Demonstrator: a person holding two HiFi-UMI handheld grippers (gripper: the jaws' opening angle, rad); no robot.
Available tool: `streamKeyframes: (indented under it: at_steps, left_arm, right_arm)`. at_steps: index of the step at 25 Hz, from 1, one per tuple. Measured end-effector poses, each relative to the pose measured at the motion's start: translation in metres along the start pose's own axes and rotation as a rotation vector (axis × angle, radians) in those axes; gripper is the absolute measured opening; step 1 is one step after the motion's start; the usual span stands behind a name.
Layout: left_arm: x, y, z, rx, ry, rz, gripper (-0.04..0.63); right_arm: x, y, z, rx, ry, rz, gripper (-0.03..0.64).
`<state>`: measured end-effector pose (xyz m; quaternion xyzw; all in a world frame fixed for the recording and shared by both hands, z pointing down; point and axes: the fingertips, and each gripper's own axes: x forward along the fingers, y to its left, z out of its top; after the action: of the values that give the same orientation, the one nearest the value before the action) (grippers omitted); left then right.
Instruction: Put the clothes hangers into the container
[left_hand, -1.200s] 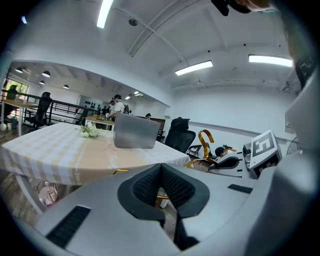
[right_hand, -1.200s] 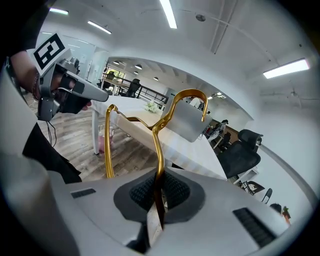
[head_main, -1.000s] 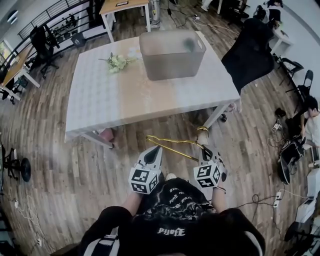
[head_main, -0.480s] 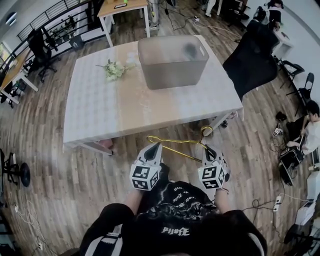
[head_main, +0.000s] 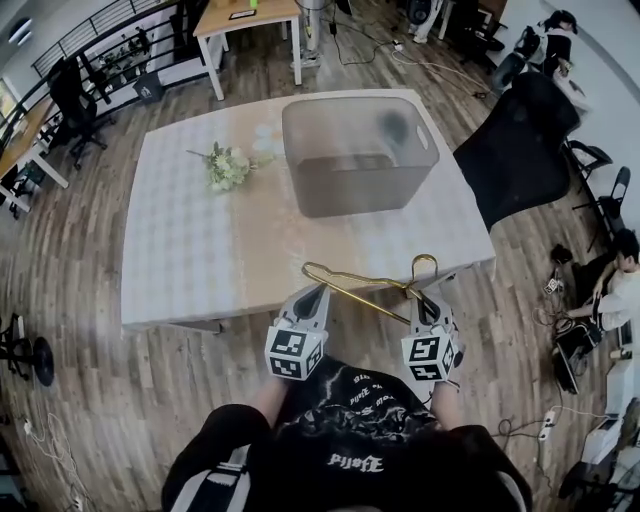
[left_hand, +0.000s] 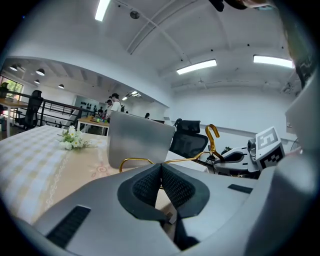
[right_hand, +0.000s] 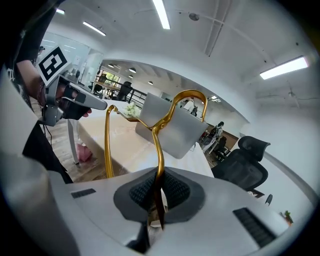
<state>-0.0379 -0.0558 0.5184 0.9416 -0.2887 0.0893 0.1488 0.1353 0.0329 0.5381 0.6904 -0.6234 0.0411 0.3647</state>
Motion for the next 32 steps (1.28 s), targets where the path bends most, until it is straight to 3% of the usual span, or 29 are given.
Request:
streamKeyframes:
  at_steps: [13,19,26,32]
  left_arm:
    - [0.077,0.064,0.042,0.030,0.004,-0.020,0.020]
    - [0.102,0.066,0.041,0.004,0.025,0.018,0.020]
    - [0.136,0.051,0.057,0.011,0.022,0.039,0.020]
    - [0.147,0.053,0.081,0.051,-0.063,0.120,0.020]
  right_arm:
    - [0.082,-0.038,0.040,0.001,0.020,-0.007,0.008]
    - [0.097,-0.061,0.045,0.039,0.004,0.058,0.009]
    - [0.117,-0.103,0.054,-0.061,-0.009,0.109,0.008]
    - [0.130,-0.135,0.058,-0.175,0.008,0.188,0.008]
